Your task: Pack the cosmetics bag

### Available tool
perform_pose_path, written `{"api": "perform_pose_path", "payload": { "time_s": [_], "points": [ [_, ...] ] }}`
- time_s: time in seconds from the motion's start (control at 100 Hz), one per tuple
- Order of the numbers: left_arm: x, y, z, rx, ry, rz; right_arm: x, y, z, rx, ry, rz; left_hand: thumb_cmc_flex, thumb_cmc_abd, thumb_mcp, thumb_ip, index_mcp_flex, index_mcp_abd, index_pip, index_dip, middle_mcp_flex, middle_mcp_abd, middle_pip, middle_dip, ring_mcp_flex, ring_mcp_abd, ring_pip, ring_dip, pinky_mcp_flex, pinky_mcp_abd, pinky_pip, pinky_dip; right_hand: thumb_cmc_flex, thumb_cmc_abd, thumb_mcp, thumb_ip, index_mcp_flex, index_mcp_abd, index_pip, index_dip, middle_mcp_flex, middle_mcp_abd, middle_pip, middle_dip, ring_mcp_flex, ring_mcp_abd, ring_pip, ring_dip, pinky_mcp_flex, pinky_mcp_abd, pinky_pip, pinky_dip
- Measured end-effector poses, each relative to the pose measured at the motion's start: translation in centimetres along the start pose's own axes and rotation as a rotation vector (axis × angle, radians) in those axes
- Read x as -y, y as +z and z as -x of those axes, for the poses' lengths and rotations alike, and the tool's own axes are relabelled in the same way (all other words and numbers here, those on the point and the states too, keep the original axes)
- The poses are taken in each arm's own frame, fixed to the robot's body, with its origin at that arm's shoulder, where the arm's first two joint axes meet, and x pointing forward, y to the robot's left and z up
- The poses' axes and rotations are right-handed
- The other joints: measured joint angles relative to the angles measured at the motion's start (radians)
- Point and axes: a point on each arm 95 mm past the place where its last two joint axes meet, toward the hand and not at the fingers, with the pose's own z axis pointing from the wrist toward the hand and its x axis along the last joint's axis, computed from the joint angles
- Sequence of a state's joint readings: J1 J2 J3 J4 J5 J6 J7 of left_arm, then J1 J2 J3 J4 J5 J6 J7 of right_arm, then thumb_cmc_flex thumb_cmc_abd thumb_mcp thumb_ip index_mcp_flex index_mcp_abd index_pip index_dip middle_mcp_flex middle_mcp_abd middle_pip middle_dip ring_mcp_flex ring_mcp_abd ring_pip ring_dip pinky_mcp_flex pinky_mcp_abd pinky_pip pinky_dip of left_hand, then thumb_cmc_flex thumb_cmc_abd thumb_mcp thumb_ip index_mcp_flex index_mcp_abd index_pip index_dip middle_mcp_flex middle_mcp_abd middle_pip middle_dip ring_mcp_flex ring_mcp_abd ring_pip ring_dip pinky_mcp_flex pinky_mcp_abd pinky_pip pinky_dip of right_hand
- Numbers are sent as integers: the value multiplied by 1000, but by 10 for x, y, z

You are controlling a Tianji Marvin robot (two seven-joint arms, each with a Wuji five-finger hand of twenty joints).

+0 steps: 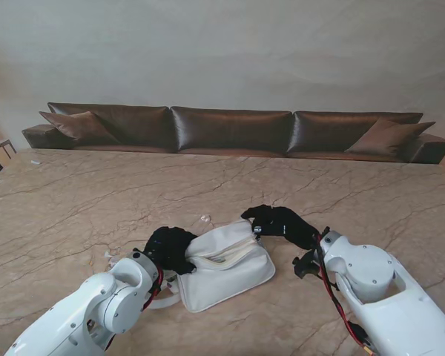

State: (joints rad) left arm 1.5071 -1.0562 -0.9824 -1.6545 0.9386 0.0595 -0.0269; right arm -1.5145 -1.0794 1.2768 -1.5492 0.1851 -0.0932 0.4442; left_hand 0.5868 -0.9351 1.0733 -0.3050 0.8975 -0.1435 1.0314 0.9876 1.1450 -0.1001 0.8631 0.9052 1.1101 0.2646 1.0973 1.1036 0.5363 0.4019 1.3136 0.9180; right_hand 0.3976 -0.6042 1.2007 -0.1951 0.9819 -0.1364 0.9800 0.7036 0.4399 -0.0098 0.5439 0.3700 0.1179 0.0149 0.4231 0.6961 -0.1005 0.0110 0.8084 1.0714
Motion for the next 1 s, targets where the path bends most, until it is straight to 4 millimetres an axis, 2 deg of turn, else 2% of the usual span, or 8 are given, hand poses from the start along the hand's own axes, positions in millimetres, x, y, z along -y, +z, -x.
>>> {"api": "perform_pose_path", "payload": {
  "time_s": [0.18,0.29,0.39,0.7,0.77,0.84,0.92,1.0],
  "points": [
    [0,1,-5,-29,46,6,5,13,-10,-16,-35,-36,0,-8,16,0,2,1,0,12,0,2,1,9,9,0,0,1,8,-2,0,0,0,0,-1,-8,2,0,12,0,0,-4,-10,-18,0,-14,-47,-31,-20,0,-80,24],
    [0,2,-8,-41,80,7,5,24,-17,21,-184,-96,0,-9,17,0,4,3,0,12,6,2,1,9,23,-6,0,1,21,-6,2,0,0,0,-11,-10,2,0,38,-5,2,-4,-11,-27,0,-14,-47,-36,-21,0,-89,90],
    [0,1,-10,-40,81,3,4,32,-25,57,-275,-137,0,-29,39,1,11,6,0,12,11,6,1,9,36,-6,0,1,33,-9,17,-12,0,0,-12,-12,2,0,54,-6,2,-3,-11,-27,0,-14,-36,-36,-19,2,-89,112],
    [-1,-7,-14,-11,106,-22,7,52,-36,45,-335,-192,0,-52,64,1,23,15,0,-2,24,15,1,7,50,-16,2,-6,68,-12,52,-52,0,0,-14,-18,2,10,88,-6,2,1,-11,-27,1,-14,4,-35,-26,16,-89,114],
    [-1,-8,-14,-2,97,-23,8,51,-37,58,-405,-206,0,-52,64,1,23,15,0,-5,24,15,1,7,50,-18,7,-9,68,-12,52,-59,0,21,-39,-18,2,10,88,-6,2,1,-11,-27,1,-14,18,-35,-16,-12,-89,111],
    [-1,-9,-13,4,84,-25,8,48,-41,72,-512,-213,0,-52,64,1,23,15,0,-12,24,15,1,7,50,-19,13,-9,68,-12,54,-60,0,37,-59,-19,-17,-1,88,-6,2,2,-11,-28,1,-14,34,-28,4,2,-89,87],
    [0,-9,-11,16,70,-29,8,41,-47,62,-517,-201,0,-52,64,1,23,15,0,-12,24,15,1,7,50,-20,13,-13,68,-12,54,-61,1,62,-83,-7,-103,-3,88,-62,2,2,-21,-29,1,-14,41,-28,4,2,-89,68],
    [-1,-9,-8,33,57,-35,6,30,-51,52,-495,-176,0,-52,64,1,23,15,0,-12,24,15,0,7,50,-20,13,-23,68,-12,55,-61,-56,76,-110,19,-188,-4,27,-149,2,2,-26,-29,1,-14,43,-28,3,4,-88,57]
  ]
}}
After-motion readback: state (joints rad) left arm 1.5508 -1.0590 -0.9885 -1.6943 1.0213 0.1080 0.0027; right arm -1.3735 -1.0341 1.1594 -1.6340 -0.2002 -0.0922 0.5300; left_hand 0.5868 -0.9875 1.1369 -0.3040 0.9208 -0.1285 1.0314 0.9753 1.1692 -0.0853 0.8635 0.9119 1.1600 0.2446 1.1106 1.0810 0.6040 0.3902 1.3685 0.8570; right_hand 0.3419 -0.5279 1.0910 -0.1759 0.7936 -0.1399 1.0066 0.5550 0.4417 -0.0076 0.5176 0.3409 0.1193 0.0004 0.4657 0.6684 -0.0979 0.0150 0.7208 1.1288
